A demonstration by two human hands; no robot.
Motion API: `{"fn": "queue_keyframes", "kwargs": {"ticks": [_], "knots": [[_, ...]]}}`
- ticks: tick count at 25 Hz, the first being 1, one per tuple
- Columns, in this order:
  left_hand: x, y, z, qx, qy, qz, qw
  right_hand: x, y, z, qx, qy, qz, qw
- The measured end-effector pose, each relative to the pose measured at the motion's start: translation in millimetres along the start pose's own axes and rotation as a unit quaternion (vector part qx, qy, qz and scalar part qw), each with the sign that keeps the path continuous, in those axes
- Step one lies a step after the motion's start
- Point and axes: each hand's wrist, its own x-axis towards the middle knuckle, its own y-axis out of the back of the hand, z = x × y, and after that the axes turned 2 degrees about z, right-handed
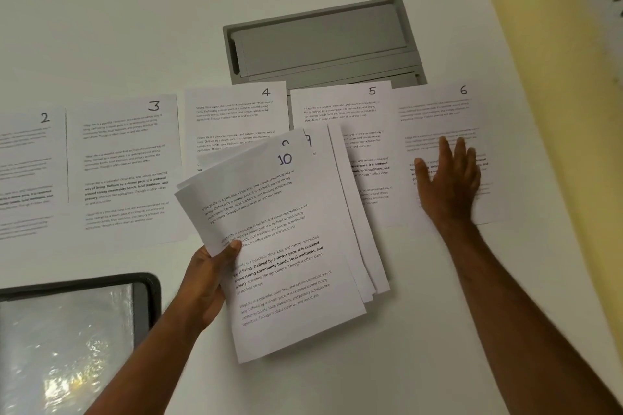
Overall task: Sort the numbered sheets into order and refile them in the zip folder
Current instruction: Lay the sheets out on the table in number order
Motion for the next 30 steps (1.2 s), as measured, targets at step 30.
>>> {"fn": "queue_keyframes", "kwargs": {"ticks": [30], "knots": [[6, 31, -2, -0.013, -0.002, 0.0, 1.0, -58, -28, -60, -0.043, 0.284, 0.015, 0.958]]}}
